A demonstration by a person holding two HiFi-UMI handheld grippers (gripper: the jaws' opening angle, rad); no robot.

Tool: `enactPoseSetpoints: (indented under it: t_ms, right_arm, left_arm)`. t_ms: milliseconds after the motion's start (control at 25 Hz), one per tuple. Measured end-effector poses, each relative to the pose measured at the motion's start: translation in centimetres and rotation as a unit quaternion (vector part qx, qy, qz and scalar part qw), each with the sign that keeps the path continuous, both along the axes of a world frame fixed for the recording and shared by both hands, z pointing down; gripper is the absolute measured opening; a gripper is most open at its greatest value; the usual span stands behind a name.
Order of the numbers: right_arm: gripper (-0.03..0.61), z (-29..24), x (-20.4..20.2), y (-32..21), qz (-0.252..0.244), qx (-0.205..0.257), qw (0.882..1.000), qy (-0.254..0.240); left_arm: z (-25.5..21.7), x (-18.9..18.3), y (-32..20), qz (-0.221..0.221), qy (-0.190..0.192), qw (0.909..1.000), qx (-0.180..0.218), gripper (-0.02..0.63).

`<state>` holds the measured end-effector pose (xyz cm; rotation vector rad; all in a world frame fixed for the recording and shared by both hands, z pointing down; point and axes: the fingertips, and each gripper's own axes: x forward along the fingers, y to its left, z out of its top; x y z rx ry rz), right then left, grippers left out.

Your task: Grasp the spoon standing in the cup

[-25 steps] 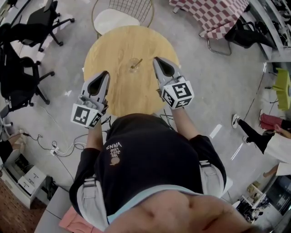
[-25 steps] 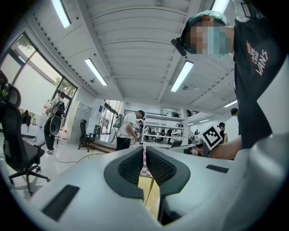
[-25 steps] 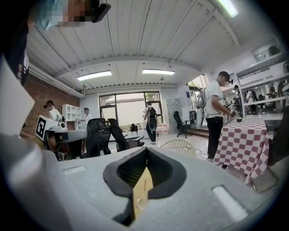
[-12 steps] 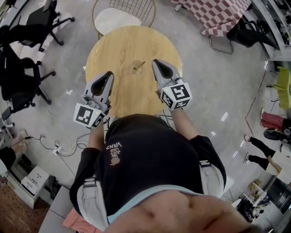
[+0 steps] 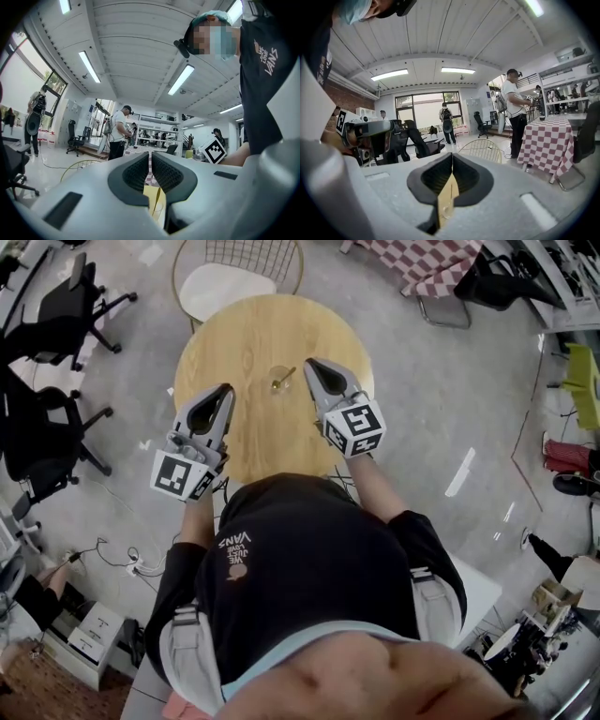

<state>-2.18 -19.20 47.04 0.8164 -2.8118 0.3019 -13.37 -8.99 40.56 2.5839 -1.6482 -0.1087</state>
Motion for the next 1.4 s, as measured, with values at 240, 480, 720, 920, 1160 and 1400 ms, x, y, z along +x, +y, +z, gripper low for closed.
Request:
enactPoseSetpoints:
  t_ms: [240, 480, 720, 920, 1160, 1400]
  right_arm:
    - [0.002, 1.1, 0.0, 0.0, 0.005, -0.010, 1.000, 0.006]
    - [0.075, 2.3, -0.2, -0.1, 0.011, -0.022, 1.000, 0.014]
    - [0.077, 3.3, 0.0, -0.1, 0.005, -0.034, 0.999, 0.025]
    - [0.077, 4.6, -0.7, 0.1, 0.000, -0.043, 0.999, 0.034]
    - [0.077, 5.9, -0.7, 0.1, -0.006, -0.057, 0.998, 0.041]
    - [0.077, 7.3, -1.1, 0.6, -0.014, -0.069, 0.996, 0.053]
  left_arm:
    - [0.2, 0.5, -0.2, 0.012, 0.002, 0.9999, -0.003, 0.015]
    - [0.1, 0.6, -0.3, 0.016, 0.002, 0.9999, 0.000, 0.015]
    - [-0.1, 1.3, -0.6, 0.021, 0.000, 0.9998, -0.001, 0.015]
    - [0.2, 1.0, -0.6, 0.023, -0.001, 0.9997, -0.002, 0.015]
    - [0.4, 1.0, -0.7, 0.019, -0.001, 0.9998, -0.005, 0.015]
    - [0.6, 0.8, -0.4, 0.014, -0.001, 0.9999, -0.006, 0.015]
